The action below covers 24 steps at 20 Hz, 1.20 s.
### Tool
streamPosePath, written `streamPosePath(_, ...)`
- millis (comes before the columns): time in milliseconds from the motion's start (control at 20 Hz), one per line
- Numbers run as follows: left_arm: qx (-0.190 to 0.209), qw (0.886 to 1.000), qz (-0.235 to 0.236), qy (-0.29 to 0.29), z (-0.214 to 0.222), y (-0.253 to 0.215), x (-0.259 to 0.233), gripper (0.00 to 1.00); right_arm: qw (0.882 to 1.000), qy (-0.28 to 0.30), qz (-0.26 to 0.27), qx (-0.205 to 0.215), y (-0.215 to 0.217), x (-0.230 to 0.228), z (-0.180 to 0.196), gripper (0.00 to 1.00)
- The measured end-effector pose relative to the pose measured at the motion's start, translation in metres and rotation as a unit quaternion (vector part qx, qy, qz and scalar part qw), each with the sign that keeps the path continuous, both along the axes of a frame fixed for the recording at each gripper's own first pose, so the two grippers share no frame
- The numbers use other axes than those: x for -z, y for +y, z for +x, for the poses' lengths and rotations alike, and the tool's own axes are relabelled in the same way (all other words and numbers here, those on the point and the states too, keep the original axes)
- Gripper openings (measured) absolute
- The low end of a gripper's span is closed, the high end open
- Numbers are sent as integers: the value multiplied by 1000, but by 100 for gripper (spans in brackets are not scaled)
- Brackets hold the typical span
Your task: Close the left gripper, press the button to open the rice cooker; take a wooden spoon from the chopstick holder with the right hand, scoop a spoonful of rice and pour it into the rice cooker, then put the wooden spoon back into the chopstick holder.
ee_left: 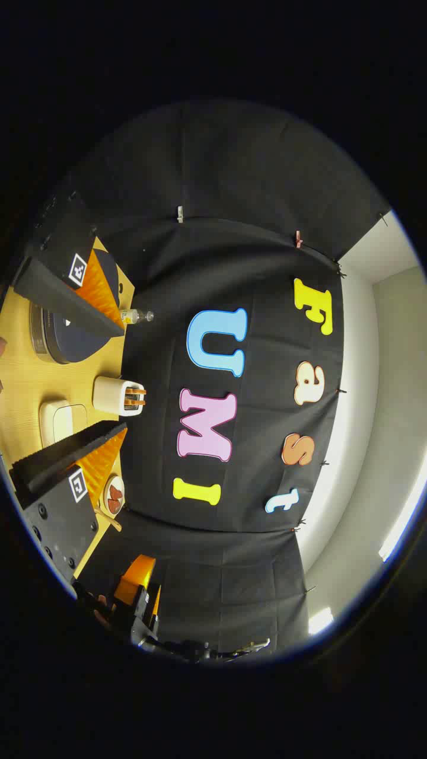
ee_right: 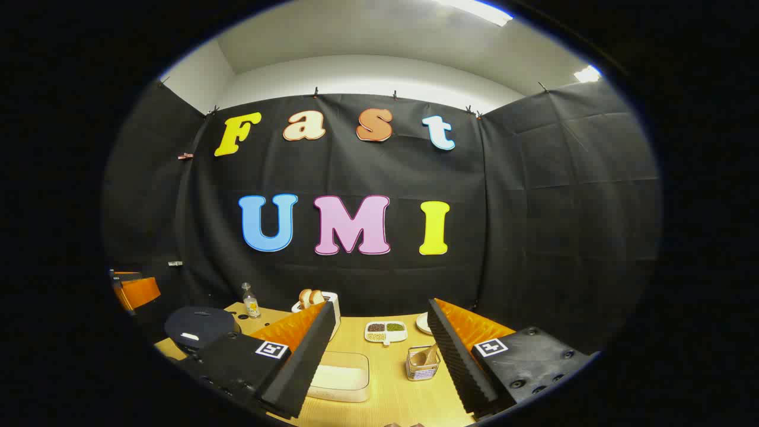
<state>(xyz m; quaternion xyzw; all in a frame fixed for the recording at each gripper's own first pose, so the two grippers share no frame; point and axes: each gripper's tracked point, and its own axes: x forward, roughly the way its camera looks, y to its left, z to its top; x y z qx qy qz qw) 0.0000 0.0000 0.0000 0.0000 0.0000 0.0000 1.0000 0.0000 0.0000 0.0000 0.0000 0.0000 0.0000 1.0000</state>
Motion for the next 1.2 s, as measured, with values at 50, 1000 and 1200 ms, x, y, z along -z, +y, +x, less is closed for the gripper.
streamPosePath(50, 1, 1000, -1, 1, -1, -1, 0, 95, 1000, 3, 1, -2, 2, 1, 0, 98)
streamPosePath(1000, 22, 999, -33, 26, 25, 17, 15, 95, 999, -2, -4, 41, -10, 8, -11, 98)
streamPosePath(1200, 12, 999, -36, 39, 36, 34, 17, 95, 999, 5, 0, 53, -17, 9, -10, 98)
